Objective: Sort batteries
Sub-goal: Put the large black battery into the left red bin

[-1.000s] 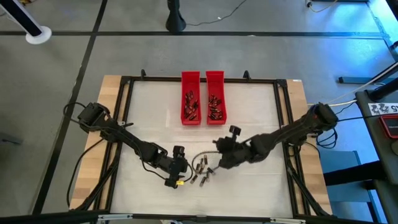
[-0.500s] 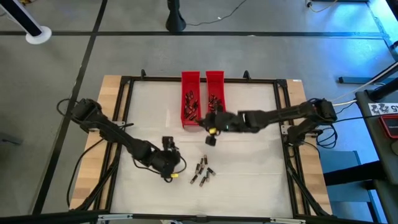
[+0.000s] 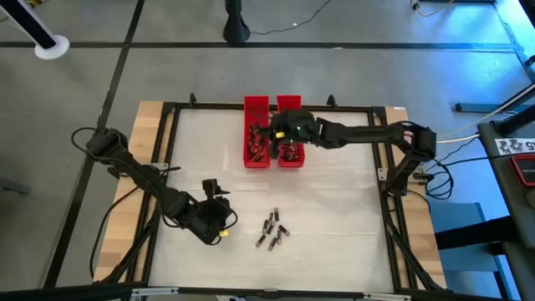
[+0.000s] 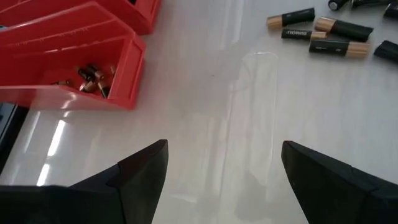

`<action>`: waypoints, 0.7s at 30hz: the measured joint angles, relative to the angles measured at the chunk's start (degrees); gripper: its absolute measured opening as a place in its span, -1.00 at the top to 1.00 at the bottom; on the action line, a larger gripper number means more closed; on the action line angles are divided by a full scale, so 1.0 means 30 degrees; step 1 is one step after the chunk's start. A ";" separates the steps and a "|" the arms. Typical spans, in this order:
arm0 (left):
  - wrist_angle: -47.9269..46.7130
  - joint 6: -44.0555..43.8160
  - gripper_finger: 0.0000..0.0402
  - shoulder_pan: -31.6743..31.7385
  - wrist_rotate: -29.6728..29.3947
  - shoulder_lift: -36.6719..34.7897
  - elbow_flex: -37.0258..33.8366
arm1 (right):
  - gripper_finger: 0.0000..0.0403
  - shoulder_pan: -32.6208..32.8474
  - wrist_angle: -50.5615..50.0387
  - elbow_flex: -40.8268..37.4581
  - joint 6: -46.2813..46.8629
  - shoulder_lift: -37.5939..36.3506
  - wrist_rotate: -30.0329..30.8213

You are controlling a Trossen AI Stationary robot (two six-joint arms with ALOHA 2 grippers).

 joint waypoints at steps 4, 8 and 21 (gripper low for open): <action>-0.0004 -0.0108 -0.50 -0.0241 -0.0007 0.0007 -0.0005 | 0.81 -0.0773 0.0485 0.0269 0.0512 0.0809 -0.0678; -0.0005 -0.0094 -0.50 -0.0243 -0.0007 0.0007 -0.0005 | 0.81 -0.0991 0.0266 0.0947 0.0623 0.1763 -0.1115; -0.0069 0.0263 -0.50 -0.0235 -0.0014 0.0015 -0.0005 | 0.62 -0.0955 -0.1764 0.1953 0.0605 0.2956 -0.0446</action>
